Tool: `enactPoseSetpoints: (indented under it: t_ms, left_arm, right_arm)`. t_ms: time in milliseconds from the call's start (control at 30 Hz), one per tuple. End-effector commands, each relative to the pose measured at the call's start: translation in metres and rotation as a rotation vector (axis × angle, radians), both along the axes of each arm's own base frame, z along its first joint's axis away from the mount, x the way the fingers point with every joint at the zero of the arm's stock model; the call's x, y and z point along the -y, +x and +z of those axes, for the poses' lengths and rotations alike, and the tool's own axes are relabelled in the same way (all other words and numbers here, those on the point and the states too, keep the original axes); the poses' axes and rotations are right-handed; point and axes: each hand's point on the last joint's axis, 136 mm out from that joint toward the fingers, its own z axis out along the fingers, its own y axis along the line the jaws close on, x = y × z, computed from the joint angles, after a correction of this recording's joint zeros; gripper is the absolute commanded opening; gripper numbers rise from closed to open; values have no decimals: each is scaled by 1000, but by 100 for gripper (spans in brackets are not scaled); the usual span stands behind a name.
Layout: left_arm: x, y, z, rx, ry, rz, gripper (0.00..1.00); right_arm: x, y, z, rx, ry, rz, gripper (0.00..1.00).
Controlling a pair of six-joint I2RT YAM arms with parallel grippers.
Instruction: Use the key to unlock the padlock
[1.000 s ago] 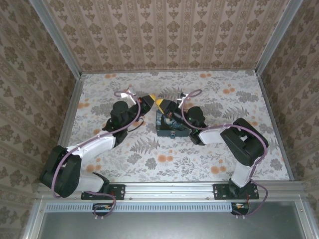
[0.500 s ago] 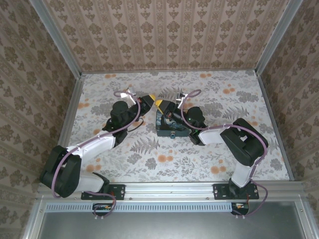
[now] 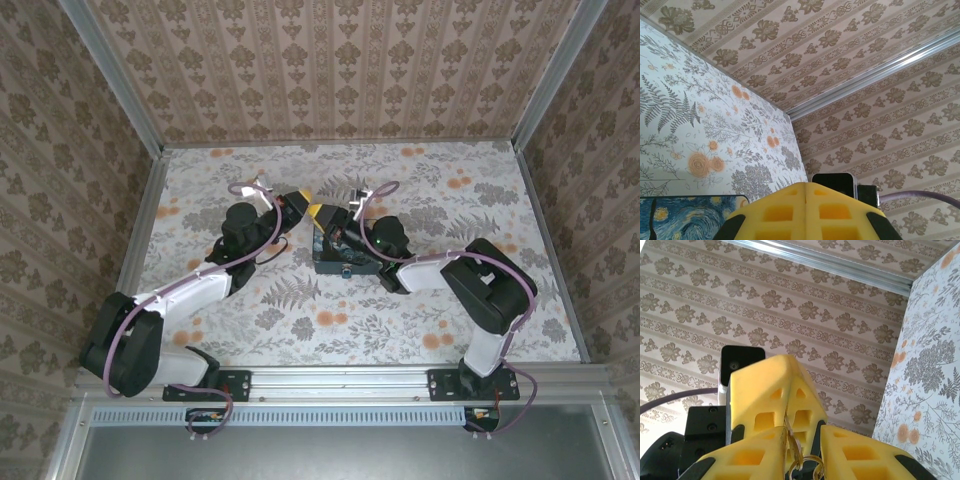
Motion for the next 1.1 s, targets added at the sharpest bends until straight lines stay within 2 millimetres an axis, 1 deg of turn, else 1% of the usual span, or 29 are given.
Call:
enactPoseSetpoints:
  t_ms: [0, 33, 167, 267, 300, 633, 833, 967, 1067]
  left_arm:
    - [-1, 1, 17, 58, -12, 8, 0]
    - [-1, 1, 18, 61, -14, 9, 0]
    - [-1, 0, 17, 58, -14, 9, 0]
    - [-2, 0, 17, 59, -14, 9, 0]
    - [-2, 0, 17, 58, -15, 9, 0]
    - [-4, -2, 16, 57, -13, 14, 0]
    - [-5, -3, 15, 55, -14, 14, 0]
    - [-5, -3, 15, 56, -14, 15, 0]
    - [-5, -3, 15, 55, -15, 15, 0]
  right_arm:
    - [-2, -9, 15, 61, 11, 23, 23]
    - [-2, -9, 15, 61, 11, 23, 22]
    - [1, -7, 13, 54, 10, 9, 23]
    - [5, -4, 12, 47, 13, -15, 29]
    - [7, -3, 12, 43, 13, -23, 29]
    - [15, 2, 17, 40, 28, -50, 27]
    - [15, 4, 21, 45, 35, -47, 23]
    - [13, 3, 22, 49, 36, -35, 13]
    - [12, 2, 23, 52, 37, -29, 10]
